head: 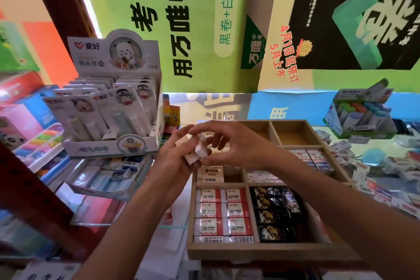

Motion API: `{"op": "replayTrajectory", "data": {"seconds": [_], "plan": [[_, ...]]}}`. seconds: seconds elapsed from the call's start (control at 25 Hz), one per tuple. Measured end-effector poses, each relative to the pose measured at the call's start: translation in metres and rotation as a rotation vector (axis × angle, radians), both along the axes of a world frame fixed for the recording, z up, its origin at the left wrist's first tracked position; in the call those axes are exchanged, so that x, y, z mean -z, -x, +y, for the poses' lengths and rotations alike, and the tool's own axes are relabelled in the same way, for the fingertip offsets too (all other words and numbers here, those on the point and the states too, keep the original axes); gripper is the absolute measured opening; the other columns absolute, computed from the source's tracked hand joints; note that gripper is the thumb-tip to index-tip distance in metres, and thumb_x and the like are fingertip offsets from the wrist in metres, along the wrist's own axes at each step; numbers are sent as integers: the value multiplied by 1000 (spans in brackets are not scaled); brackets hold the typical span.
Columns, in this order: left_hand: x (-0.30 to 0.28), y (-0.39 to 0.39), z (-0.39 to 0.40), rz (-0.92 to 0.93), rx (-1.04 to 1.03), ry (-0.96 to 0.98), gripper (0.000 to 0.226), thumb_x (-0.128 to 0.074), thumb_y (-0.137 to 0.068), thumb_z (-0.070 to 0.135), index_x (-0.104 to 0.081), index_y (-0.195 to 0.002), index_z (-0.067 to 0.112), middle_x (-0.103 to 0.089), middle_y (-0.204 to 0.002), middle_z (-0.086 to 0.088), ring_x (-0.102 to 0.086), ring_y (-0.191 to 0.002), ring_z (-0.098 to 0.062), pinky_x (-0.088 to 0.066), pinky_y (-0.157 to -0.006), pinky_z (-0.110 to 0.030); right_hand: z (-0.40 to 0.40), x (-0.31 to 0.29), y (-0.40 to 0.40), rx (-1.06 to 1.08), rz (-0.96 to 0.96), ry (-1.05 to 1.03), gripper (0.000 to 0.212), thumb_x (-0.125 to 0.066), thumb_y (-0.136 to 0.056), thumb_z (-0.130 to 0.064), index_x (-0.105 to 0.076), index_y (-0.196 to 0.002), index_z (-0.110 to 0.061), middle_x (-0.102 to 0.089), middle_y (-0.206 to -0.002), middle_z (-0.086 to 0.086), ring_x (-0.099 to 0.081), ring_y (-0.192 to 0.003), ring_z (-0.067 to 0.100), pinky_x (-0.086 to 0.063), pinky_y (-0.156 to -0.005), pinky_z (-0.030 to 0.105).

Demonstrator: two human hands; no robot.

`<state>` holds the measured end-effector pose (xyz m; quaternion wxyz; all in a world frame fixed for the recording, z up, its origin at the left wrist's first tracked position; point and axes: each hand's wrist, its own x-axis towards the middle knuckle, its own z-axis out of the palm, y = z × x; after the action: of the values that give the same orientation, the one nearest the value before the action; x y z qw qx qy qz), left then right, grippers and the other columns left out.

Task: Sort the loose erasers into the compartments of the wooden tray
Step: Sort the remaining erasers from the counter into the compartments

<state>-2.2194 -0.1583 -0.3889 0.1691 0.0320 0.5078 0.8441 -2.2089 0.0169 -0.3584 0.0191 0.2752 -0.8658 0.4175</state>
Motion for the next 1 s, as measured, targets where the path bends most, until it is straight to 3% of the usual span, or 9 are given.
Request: {"op": "replayTrajectory", "data": {"seconds": [0.08,0.2,0.32,0.48,0.6,0.68,0.8,0.88,1.0], "plan": [[2,0,-2,-38,48,4,42,-53,-94,12,-51,-137,12,-66,-121,-23,-65,-99,-33,-52,-73,-37,-1,4,-4,79,29,24,47,-85,-74,-20,-64,-113,-34,-65,-101,-23,-59,-78,3,-51,-71,20],[1,2,-2,-116,42,-57,37,-41,-97,-2,-47,-131,11,-69,-110,-21,-66,-82,-27,-50,-58,-28,0,12,3,342,115,67,26,-81,-79,-24,-71,-101,-18,-69,-87,-9,-63,-75,7,-52,-68,23],[-5,0,6,-136,7,-21,39,-32,-88,-12,-40,-117,13,-71,-108,-25,-67,-74,-26,-49,-52,-24,8,13,26,545,187,-107,10,-68,-89,-20,-73,-94,-13,-68,-85,-1,-60,-79,15,-41,-67,27],[-6,-2,10,-143,-45,5,41,-27,-81,-13,-41,-113,9,-71,-102,-27,-68,-67,-27,-47,-52,-27,6,14,52,440,35,-481,32,-52,-98,-12,-53,-130,-16,-50,-128,7,-54,-110,27,-44,-88,37],[-3,-2,11,-149,-72,7,35,-28,-86,-9,-47,-112,6,-64,-99,-24,-68,-67,-25,-48,-52,-26,4,11,56,383,-7,-459,44,-50,-101,-14,-40,-143,-18,-41,-141,7,-52,-118,27,-43,-92,34],[-1,-2,12,-138,-101,16,33,-29,-91,-7,-50,-113,4,-61,-93,-20,-68,-66,-22,-48,-50,-25,7,12,55,349,-39,-392,49,-55,-100,-20,-39,-146,-20,-53,-131,3,-58,-106,16,-40,-84,26],[-1,-4,13,-130,-126,39,32,-30,-94,-4,-51,-116,4,-61,-85,-16,-68,-66,-21,-49,-50,-25,11,19,55,463,-45,-179,29,-71,-90,-22,-57,-115,-24,-64,-96,-7,-60,-81,5,-42,-66,22],[-3,-6,14,-119,-129,59,32,-30,-95,-4,-51,-117,4,-61,-85,-16,-67,-65,-20,-48,-51,-25,7,28,58,532,4,-237,12,-71,-89,-25,-63,-97,-22,-61,-91,-7,-61,-86,13,-40,-67,22],[-6,-8,16,-96,-141,109,30,-30,-95,-5,-53,-112,6,-61,-86,-17,-66,-65,-19,-48,-51,-25,-5,38,61,594,176,-375,12,-63,-94,-26,-70,-99,-18,-56,-97,-4,-56,-91,16,-34,-72,24]]}}
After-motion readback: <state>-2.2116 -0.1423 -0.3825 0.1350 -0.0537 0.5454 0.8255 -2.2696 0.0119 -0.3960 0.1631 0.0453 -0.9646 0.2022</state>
